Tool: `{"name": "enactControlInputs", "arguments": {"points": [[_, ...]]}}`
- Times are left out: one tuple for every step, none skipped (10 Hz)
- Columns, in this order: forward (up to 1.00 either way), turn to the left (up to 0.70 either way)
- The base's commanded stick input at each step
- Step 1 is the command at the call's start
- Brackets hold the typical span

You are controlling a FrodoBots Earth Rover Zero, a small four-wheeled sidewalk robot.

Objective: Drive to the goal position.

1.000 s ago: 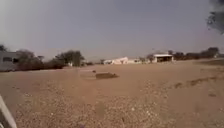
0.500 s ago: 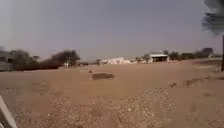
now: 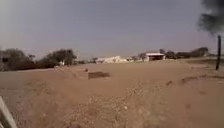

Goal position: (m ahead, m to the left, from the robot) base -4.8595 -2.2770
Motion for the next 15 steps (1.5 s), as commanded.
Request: {"name": "enactControlInputs", "arguments": {"points": [[0.00,-0.50],[0.00,-0.50],[0.00,-0.50],[0.00,-0.50],[0.00,-0.50],[0.00,-0.50],[0.00,-0.50],[0.00,-0.50],[0.00,-0.50],[0.00,-0.50],[0.00,-0.50],[0.00,-0.50],[0.00,-0.50],[0.00,-0.50],[0.00,-0.50]]}}
